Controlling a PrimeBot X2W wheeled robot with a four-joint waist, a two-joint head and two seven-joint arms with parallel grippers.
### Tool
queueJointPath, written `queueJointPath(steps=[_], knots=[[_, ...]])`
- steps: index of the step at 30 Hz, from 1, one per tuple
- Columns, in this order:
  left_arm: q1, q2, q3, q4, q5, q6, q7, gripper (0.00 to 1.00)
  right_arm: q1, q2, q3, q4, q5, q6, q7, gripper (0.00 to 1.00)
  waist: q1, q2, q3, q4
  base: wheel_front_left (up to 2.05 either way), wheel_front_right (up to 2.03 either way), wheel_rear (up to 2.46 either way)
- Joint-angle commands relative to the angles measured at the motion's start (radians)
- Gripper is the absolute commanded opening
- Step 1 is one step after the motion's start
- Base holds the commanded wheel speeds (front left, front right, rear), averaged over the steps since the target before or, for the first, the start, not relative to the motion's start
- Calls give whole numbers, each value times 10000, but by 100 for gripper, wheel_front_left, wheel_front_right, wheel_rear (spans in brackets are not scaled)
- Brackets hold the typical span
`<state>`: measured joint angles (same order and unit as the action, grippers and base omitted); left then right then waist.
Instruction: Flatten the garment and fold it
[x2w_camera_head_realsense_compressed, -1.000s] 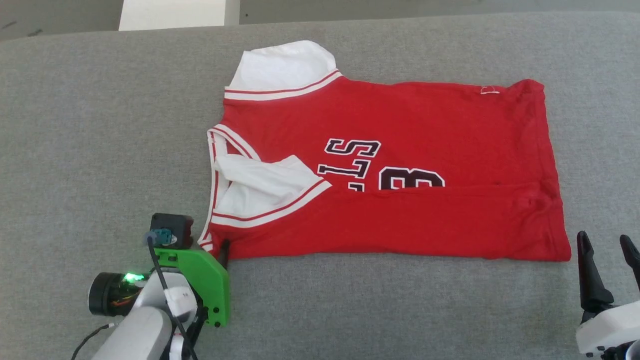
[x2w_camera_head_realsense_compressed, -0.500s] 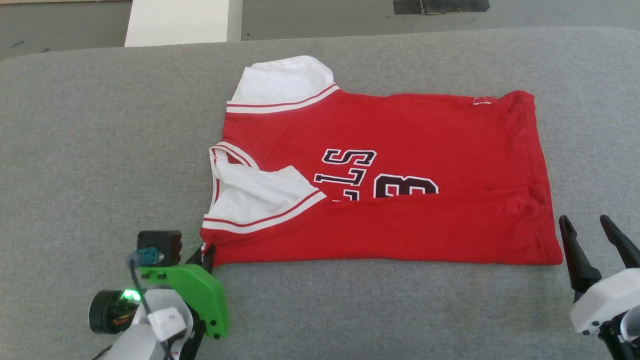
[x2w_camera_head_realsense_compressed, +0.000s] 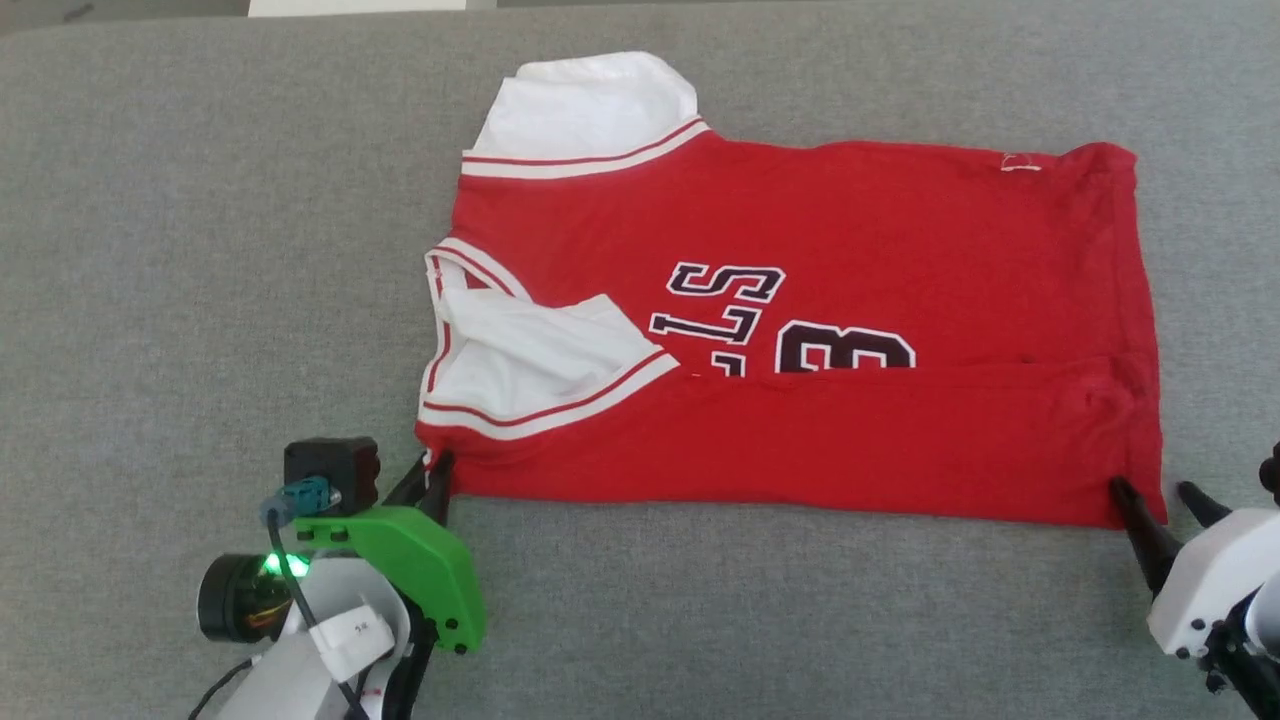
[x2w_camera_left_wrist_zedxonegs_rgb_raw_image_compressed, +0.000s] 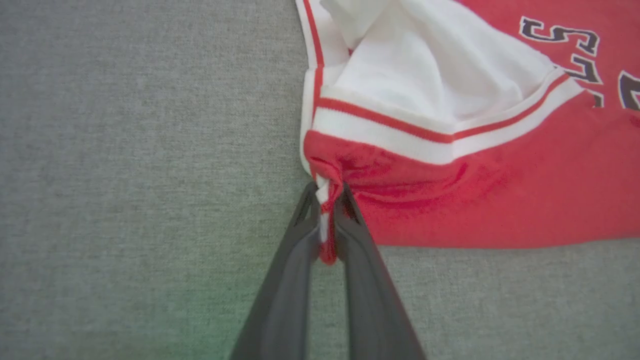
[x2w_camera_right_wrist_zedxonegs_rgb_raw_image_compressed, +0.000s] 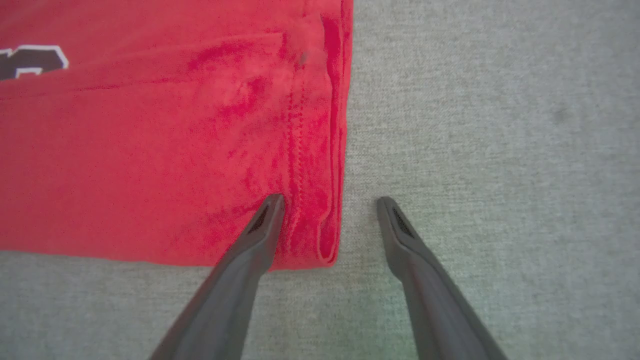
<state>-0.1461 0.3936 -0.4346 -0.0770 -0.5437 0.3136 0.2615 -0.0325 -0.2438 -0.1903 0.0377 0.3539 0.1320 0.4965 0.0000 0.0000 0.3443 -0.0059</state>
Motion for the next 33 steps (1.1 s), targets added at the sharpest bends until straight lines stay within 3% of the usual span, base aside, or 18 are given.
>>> queueJointPath(steps=[1,10,20,22,25,33], knots=[[-183,-68,-25,39,53,55,-46,6,-129,35,189,249,86,-13,368,0,0,0,115,129,0,0,0],[107,-132,399,-148,-451,197,-151,5,-435,84,-213,-317,-23,-13,563,0,0,0,-740,27,0,0,0],[2302,194,881,-1484,-1301,792,330,23,711,483,-978,-1654,-22,-13,1097,0,0,0,-1968,-76,0,0,0],[2978,76,955,-1711,-1521,1005,295,21,1192,733,-1216,-1860,-26,-13,1169,0,0,0,-2018,-77,0,0,0],[3856,-175,950,-1702,-1780,1183,118,0,1917,1117,-1503,-1968,-122,-13,1185,0,0,0,-2038,-57,0,0,0],[4244,-804,812,-361,-2318,685,-416,0,2691,1587,-1392,-1511,-304,-13,655,0,0,0,-2229,24,0,0,0]])
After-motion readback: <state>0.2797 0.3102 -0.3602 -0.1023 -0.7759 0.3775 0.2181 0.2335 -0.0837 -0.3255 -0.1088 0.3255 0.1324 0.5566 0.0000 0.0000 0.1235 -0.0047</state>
